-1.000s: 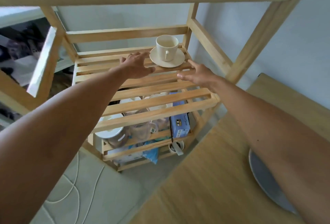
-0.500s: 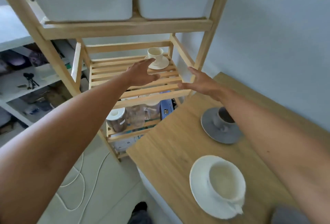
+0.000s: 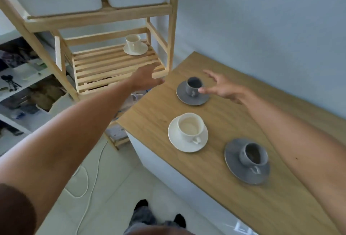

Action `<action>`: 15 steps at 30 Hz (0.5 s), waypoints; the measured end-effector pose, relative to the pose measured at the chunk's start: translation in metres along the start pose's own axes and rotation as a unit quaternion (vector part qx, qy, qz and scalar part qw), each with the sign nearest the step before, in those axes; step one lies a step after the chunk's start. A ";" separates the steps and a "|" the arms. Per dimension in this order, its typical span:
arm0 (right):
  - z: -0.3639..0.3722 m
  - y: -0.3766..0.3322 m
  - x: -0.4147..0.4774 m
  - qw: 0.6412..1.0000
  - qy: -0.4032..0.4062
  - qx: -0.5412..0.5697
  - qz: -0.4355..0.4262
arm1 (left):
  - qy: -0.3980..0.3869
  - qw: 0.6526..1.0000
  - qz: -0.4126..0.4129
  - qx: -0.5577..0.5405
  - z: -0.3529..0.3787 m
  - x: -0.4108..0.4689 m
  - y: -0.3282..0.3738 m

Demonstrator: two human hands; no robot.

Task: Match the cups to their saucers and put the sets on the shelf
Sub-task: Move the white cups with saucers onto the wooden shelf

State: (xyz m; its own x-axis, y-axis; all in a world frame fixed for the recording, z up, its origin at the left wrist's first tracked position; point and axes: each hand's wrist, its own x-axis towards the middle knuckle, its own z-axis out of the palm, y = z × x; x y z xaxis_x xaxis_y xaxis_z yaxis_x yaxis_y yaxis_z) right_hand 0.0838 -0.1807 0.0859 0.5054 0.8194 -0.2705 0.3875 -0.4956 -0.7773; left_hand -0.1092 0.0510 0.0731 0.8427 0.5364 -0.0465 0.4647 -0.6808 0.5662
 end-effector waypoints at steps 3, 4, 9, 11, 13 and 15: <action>0.005 0.026 -0.021 1.000 0.011 0.003 0.027 | -0.029 1.000 0.008 -0.004 0.022 -0.010 0.007; 0.007 0.034 -0.027 0.999 0.010 0.007 0.038 | -0.039 0.999 0.013 0.000 0.029 -0.012 0.007; 0.027 0.070 -0.048 0.993 -0.009 -0.026 0.111 | -0.073 0.997 0.014 0.025 0.070 -0.031 0.003; 0.038 0.080 -0.053 0.991 -0.011 -0.043 0.123 | -0.095 0.995 0.013 0.025 0.085 -0.040 -0.001; 0.050 0.087 -0.058 0.991 -0.019 -0.055 0.123 | -0.116 0.993 -0.007 0.024 0.098 -0.048 -0.006; 0.060 0.092 -0.061 0.990 -0.027 -0.059 0.128 | -0.145 0.989 -0.025 0.026 0.109 -0.056 -0.011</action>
State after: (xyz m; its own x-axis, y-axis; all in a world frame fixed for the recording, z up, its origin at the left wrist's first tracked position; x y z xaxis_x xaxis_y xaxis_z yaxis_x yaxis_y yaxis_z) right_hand 0.0428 -0.2588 -0.0033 0.5572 0.6760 -0.4822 0.3418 -0.7159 -0.6088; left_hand -0.1318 -0.0262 -0.0202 0.8575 0.4094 -0.3114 0.5144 -0.6859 0.5148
